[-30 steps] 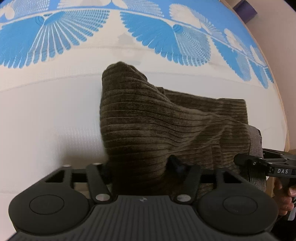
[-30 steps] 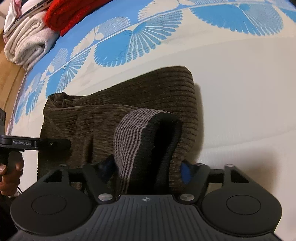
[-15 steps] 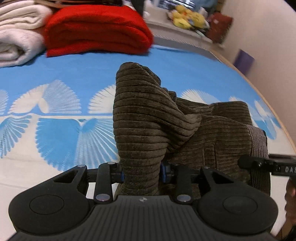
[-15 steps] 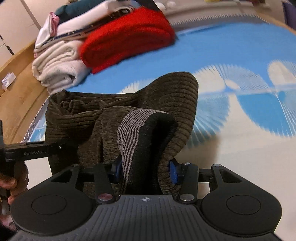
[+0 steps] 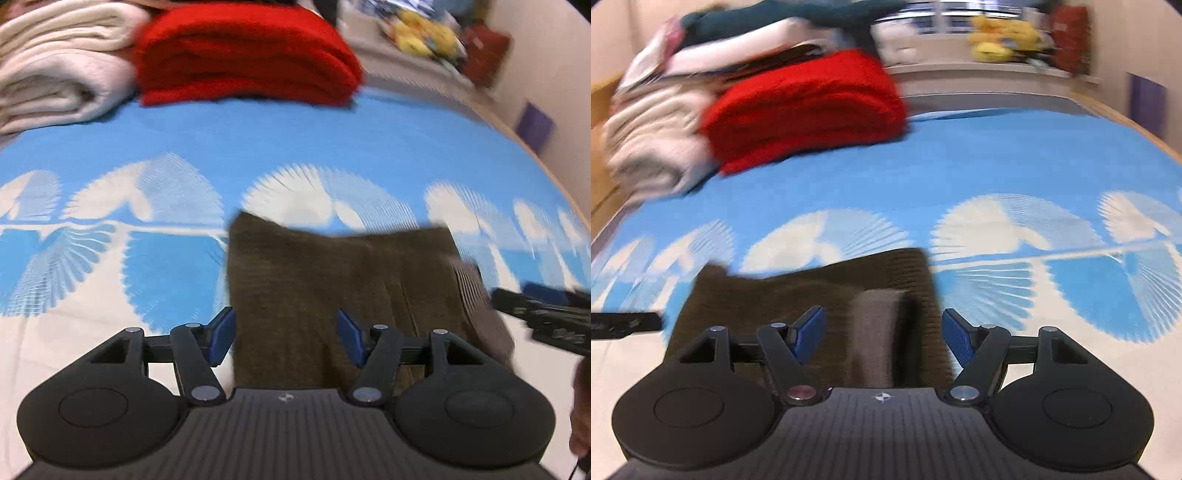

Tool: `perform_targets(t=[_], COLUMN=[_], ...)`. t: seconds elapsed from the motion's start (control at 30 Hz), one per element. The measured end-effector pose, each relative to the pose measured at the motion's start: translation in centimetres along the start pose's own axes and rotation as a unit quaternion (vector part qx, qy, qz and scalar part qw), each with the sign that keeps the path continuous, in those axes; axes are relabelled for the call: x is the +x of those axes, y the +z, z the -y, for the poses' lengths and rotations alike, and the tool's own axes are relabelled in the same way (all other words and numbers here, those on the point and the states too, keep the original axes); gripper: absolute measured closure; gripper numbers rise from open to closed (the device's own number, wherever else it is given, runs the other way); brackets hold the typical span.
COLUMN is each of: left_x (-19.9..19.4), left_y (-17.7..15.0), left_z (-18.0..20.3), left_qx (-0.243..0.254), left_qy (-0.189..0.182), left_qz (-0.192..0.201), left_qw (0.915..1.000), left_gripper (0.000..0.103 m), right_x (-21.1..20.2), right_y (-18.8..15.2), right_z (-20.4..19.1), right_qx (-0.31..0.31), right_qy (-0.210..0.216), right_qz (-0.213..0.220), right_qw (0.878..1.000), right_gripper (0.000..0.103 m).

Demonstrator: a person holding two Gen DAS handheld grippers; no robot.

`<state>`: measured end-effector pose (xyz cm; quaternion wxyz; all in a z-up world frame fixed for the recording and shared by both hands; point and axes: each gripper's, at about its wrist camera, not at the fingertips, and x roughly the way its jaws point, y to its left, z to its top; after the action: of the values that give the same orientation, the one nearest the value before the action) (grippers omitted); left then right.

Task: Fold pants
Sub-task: 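Open both tools, release the folded pants and lift away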

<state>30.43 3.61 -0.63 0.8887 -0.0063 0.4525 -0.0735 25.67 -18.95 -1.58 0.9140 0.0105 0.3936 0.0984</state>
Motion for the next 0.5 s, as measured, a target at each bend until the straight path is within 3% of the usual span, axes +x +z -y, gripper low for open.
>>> perform_targets(t=[0.07,0.1,0.13,0.17,0.23,0.4,0.5], left_x=[2.2,3.3,3.8,3.7,2.8,-2.0,-5.2], left_y=[-1.9,-3.2,-4.0,-4.3,-3.9,-3.3,-3.2], left_z=[1.1,1.6,2.1,2.5,2.4,3.2,3.4], left_qx=[0.029,0.055,0.089,0.104,0.086,0.082,0.056], left_qy=[-0.007,0.01,0.03,0.041,0.044,0.082,0.072], left_qz=[-0.081,-0.114,-0.118,-0.109,-0.099,-0.001,0.034], left_qw=[0.9963,0.9918,0.9886,0.9878,0.9905,0.9932,0.9953], left_gripper=[0.038,0.034,0.03,0.026,0.027,0.016,0.009], right_x=[2.2,3.7,4.3,4.4,4.2,-0.7,-5.0], right_y=[-1.4,-2.5,-3.1,-3.2,-2.7,-1.2,-0.2], right_z=[-0.4,-0.1,0.5,1.4,2.1,1.5,1.6], right_qx=[-0.033,-0.043,-0.031,-0.003,0.032,0.012,0.028], right_qy=[-0.02,-0.041,-0.043,-0.038,-0.032,-0.05,-0.056], right_qz=[-0.075,-0.118,-0.133,-0.139,-0.145,-0.062,0.006], right_qw=[0.996,0.991,0.99,0.99,0.988,0.997,0.998], right_gripper=[0.029,0.027,0.015,0.01,0.01,0.014,0.012])
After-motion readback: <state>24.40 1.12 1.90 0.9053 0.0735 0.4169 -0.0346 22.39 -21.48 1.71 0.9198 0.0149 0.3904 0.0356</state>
